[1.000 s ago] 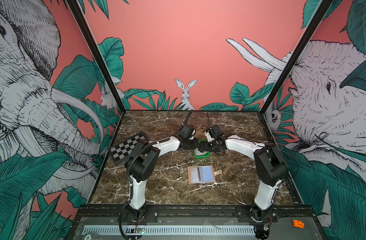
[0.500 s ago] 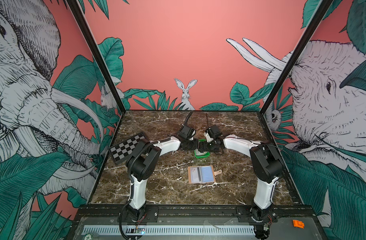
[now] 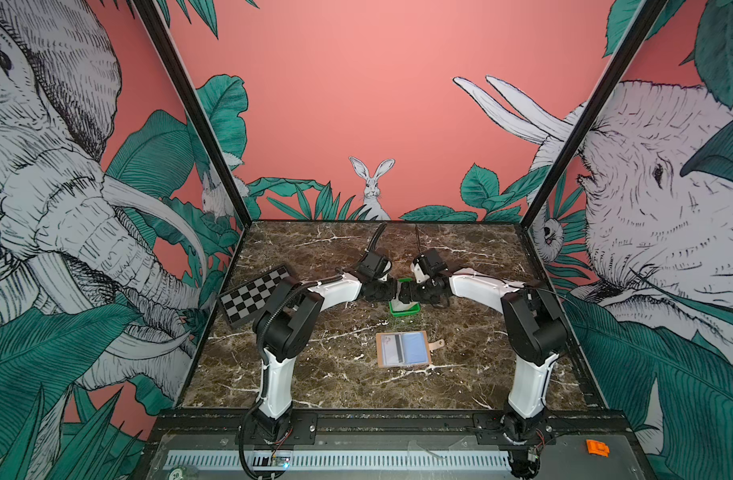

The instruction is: Put the credit cards into the card holder

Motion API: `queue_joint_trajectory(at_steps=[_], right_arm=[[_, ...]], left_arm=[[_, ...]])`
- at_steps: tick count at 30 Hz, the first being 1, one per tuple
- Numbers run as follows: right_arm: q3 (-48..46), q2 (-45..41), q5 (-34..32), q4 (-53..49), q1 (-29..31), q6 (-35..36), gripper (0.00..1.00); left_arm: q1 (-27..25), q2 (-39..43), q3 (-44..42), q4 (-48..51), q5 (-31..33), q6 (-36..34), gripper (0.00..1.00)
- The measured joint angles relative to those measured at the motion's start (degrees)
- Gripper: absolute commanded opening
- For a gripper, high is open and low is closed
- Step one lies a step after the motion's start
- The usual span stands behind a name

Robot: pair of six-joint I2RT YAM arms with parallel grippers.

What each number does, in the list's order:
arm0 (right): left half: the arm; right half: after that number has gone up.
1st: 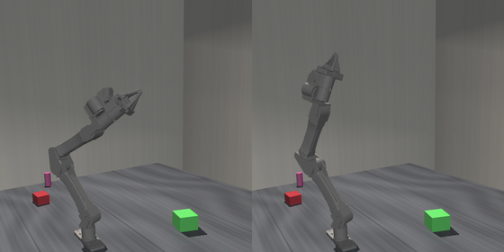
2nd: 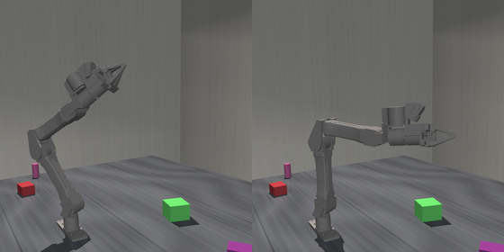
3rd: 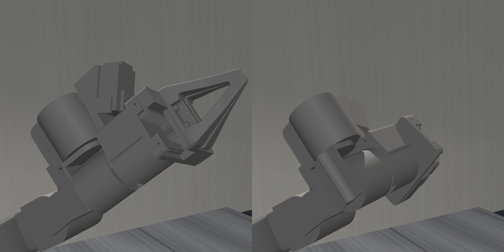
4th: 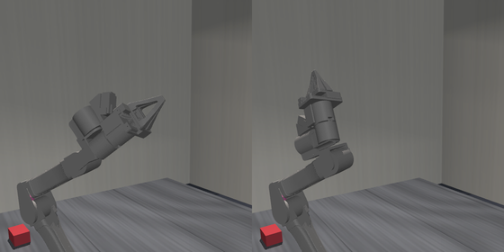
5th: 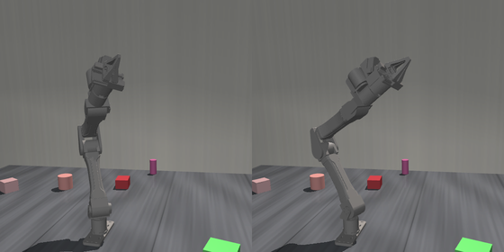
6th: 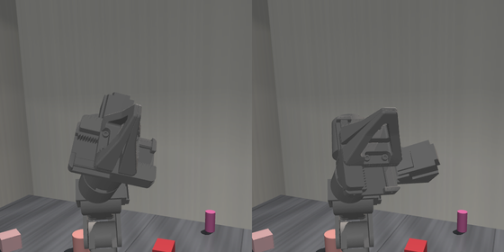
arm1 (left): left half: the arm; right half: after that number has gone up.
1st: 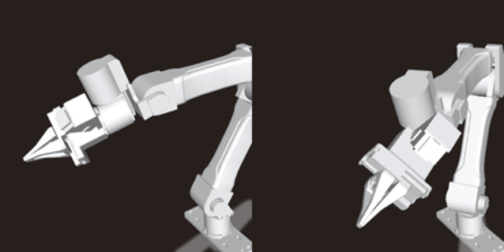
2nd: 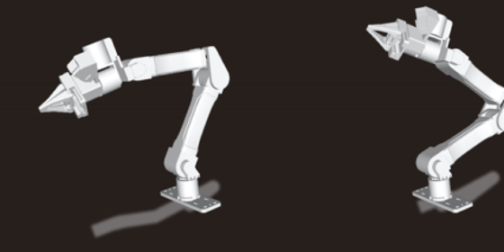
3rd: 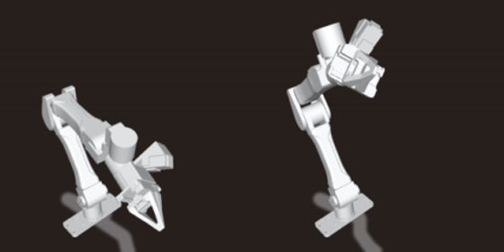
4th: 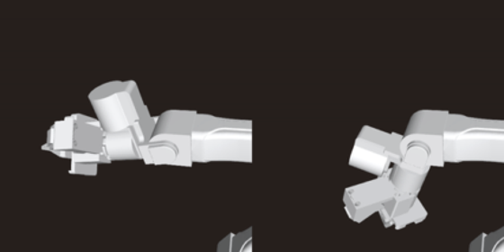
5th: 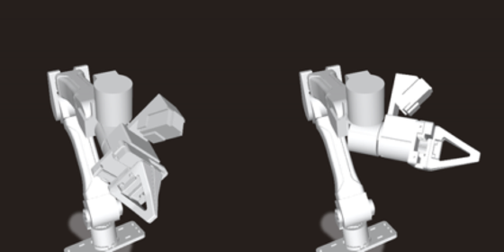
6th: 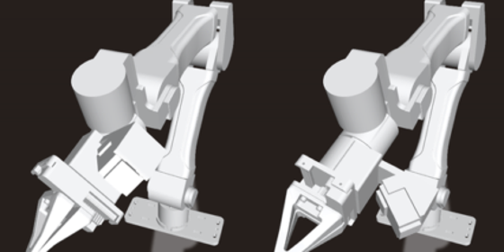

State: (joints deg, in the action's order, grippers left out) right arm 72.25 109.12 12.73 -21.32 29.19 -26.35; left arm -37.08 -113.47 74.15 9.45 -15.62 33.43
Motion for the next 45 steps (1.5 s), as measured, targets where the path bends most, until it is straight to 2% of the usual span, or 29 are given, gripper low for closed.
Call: queue_joint_trajectory(at_steps=[35, 39, 45], right_arm=[[-6.86, -7.50, -0.22, 0.83, -0.85, 0.24, 0.81], [-7.87, -9.75, -0.26, 0.42, -0.85, -0.09, 0.73], [-8.59, -14.29, 2.01, 0.72, -0.87, -2.40, 0.50]], left_arm=[[0.07, -1.07, 0.07, -2.14, -3.63, 2.01, 0.14], [0.07, -1.14, 0.07, -2.23, -3.91, 2.14, 0.14], [0.15, -1.22, 0.07, -2.49, -4.26, 2.36, 0.14]])
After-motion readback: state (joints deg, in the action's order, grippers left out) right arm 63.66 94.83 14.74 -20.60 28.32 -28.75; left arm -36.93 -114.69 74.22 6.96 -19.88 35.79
